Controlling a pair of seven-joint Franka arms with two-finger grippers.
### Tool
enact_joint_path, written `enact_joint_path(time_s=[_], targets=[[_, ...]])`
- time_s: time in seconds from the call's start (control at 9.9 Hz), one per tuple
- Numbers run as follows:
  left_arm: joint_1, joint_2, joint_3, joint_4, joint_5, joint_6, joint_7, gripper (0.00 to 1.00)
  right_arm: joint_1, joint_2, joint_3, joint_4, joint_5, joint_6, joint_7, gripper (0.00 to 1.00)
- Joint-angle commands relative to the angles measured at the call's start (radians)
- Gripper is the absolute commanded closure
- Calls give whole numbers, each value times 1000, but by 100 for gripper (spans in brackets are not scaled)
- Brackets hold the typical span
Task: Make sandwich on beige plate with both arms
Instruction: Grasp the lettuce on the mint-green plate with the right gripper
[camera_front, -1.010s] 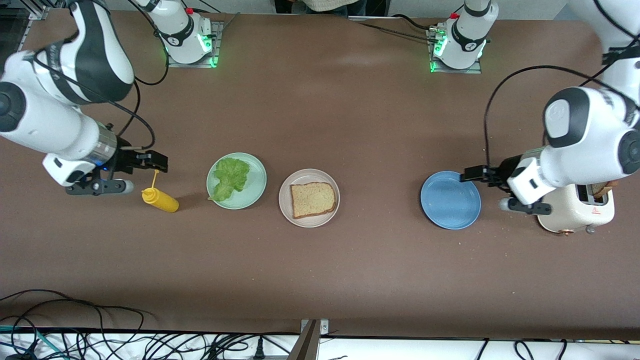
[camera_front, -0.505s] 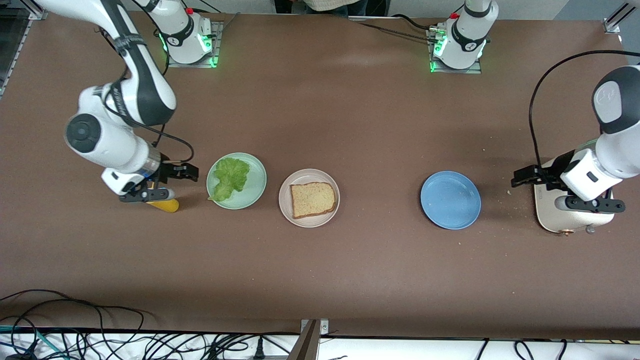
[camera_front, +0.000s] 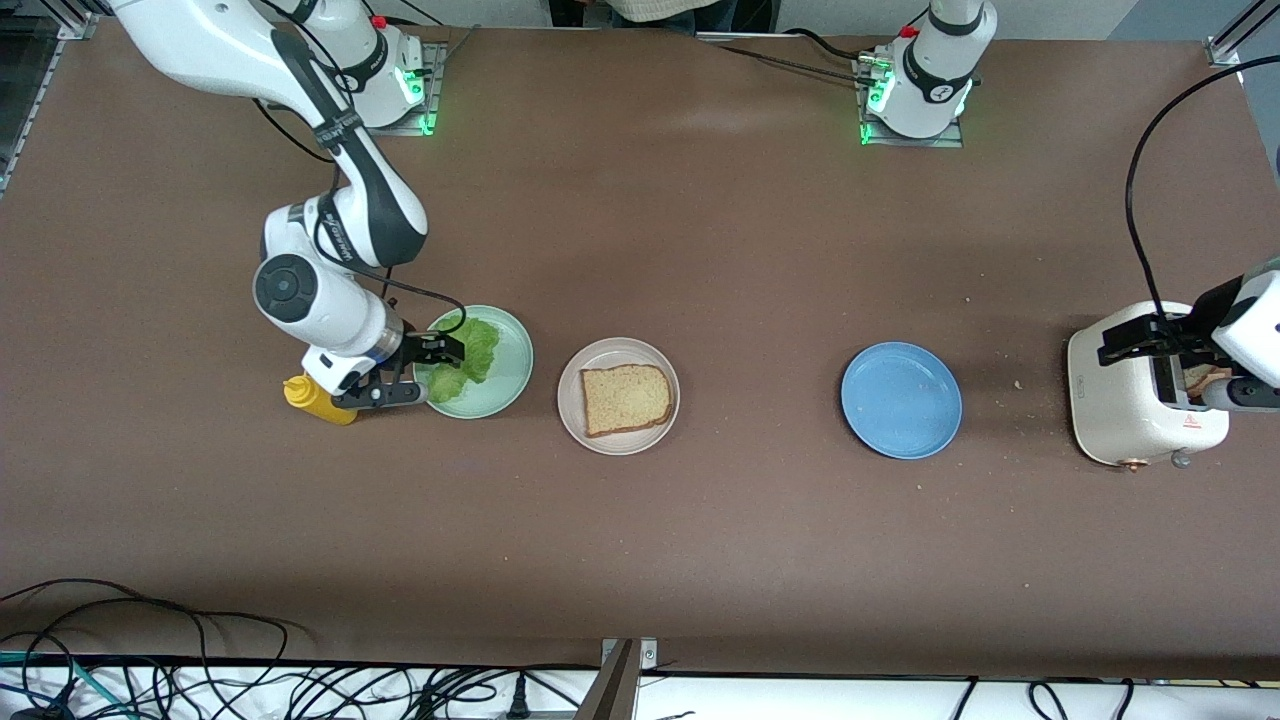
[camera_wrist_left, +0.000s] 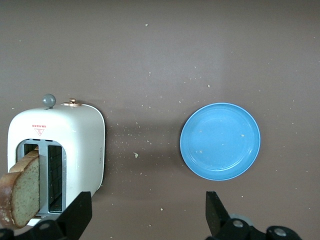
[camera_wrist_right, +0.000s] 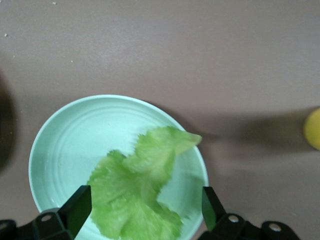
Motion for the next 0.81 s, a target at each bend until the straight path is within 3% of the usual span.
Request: enact_joint_path(time_s=[0.0,0.2,0.3,0.4,0.5,0.71], targets=[[-15,40,-11,19,34,-17,-12,0,9,34,-7,-1,-14,46,23,12],[-13,49,-11,21,34,-14,-12,0,12,71,-7,-1,-15,84,23,30],[-13,49,-11,19,34,-14,-12,0,14,82,-7,-2,-15,92,23,49],[-13,49,-11,19,34,-14,-12,0,14,80,-7,-1,-14,91,25,77],[-13,51,-12,19,34,-14,-12,0,14,77,-7,1,-14,91,37,95],[-13,51,-12,19,34,-14,-12,0,9,71,-8,1,-12,89,39,100]])
